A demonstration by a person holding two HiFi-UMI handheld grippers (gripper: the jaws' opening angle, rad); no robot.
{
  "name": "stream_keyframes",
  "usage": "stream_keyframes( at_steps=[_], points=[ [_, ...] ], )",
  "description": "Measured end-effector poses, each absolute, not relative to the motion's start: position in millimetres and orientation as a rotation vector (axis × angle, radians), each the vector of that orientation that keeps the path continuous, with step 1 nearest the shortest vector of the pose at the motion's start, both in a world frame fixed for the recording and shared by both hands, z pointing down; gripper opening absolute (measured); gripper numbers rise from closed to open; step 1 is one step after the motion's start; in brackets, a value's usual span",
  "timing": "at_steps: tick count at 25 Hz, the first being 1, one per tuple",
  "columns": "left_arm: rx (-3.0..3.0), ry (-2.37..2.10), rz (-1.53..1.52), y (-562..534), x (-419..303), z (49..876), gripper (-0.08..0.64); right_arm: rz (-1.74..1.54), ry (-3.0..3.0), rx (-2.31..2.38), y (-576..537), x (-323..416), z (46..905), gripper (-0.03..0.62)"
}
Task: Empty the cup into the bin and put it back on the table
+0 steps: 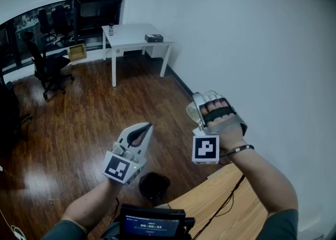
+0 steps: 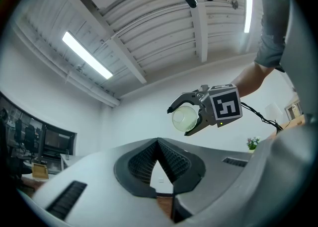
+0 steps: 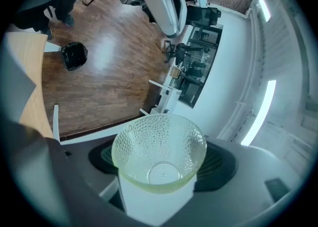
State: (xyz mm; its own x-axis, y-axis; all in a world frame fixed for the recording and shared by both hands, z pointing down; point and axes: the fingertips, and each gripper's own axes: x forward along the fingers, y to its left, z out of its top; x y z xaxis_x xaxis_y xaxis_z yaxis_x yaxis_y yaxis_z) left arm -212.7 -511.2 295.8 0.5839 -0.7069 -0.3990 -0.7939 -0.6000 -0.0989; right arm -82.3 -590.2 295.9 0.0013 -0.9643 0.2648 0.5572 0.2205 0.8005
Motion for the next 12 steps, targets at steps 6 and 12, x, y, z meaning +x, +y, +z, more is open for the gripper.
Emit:
stream_keyframes(
  at_steps=[6,12],
  points=[
    [-2.543,1.256,0.472,-512,-219,297,-0.009,-1.315,-0.915,0.53,-589,-84,297,0.408],
    [-2.55,1.257,0.465,-514,-219,299,-0.009,-1.395,-0.894,0.564,-595,-98,287,0.408]
  ],
)
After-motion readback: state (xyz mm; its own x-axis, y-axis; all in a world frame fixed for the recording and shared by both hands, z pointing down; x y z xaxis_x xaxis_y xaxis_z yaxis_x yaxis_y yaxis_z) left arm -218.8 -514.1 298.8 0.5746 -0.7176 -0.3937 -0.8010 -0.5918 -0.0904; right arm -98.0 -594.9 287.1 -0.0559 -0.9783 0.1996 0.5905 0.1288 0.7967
